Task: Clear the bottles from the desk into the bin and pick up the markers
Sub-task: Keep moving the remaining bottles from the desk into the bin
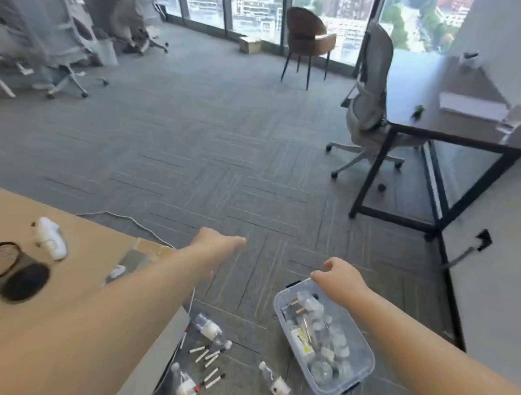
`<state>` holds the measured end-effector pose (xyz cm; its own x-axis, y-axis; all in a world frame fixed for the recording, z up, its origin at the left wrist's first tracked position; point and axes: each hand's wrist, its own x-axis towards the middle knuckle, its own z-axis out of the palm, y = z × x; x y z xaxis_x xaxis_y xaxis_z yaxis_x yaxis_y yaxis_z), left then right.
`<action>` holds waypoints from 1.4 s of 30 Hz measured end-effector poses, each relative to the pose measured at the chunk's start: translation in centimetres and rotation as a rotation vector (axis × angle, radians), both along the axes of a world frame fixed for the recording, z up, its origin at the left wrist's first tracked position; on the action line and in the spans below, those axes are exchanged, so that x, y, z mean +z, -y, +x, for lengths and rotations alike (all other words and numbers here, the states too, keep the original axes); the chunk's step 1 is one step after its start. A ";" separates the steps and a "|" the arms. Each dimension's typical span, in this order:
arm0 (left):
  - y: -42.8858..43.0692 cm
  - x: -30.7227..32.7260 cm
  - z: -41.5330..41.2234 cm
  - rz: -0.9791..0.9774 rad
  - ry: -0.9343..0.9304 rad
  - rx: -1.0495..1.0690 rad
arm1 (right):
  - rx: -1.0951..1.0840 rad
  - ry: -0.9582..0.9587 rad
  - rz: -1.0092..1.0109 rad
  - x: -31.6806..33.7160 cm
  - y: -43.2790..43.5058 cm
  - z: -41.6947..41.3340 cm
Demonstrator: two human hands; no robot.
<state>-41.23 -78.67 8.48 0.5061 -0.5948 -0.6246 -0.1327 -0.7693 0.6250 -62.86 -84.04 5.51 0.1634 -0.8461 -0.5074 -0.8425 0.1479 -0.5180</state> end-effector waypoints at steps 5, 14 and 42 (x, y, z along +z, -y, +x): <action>-9.7 8.1 12.4 -0.136 0.112 0.224 | 0.243 0.058 -0.142 8.3 -3.4 13.8; -35.5 17.7 30.2 -0.300 0.322 0.688 | 0.709 0.217 -0.349 18.9 -22.0 38.7; -60.5 -3.4 46.6 -0.064 0.035 1.025 | 1.161 -0.259 -0.435 -3.9 -45.5 70.5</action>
<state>5.33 -18.12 5.07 0.8069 0.1019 -0.5819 0.5500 -0.4891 0.6770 7.68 -38.55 1.62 0.8569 -0.3765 -0.3520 -0.4456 -0.8844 -0.1386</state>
